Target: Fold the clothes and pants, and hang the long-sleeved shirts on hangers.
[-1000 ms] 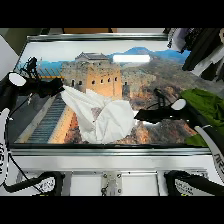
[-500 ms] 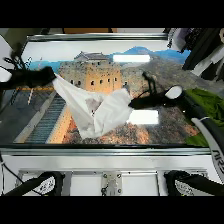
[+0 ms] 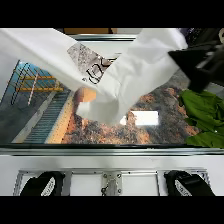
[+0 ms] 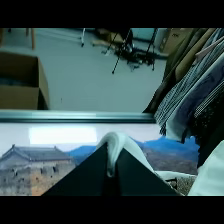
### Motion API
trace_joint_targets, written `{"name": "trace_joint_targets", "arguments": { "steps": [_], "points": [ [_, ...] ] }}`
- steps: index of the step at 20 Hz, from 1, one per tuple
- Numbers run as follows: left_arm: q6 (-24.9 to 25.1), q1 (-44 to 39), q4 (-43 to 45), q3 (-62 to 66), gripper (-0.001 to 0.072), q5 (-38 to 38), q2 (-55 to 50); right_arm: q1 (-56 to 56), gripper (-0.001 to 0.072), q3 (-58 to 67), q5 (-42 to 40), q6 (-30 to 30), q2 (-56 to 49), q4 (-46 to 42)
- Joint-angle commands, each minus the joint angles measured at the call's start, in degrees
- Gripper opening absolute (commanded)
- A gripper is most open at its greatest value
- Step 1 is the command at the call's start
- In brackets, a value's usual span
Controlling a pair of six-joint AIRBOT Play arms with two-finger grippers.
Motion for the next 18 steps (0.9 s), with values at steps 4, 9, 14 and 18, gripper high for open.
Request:
{"name": "trace_joint_targets", "arguments": {
  "steps": [4, 9, 14, 18],
  "points": [
    [-3.96, -0.85, 5.38, -13.7, 0.0017, 2.82, 10.08, -0.07, 0.0017, -1.88, 9.88, 15.34, 5.01, -14.4],
    [-4.44, -0.85, 6.14, -25.53, 0.0017, 2.67, -0.13, 0.02, 0.002, -17.81, 9.62, 19.65, -0.13, -14.16],
    [-4.44, -0.85, 5.55, -28.44, 0.051, 2.32, -17.88, -0.07, 0.0588, -23.47, 4.35, 19.69, -11.52, -13.75],
    [-4.46, -0.85, 2.43, -22.4, 0.0623, -2.73, -28.02, -4.13, 0.0588, -22.34, 0.96, 16.5, -14.64, -13.77]
  ]
}}
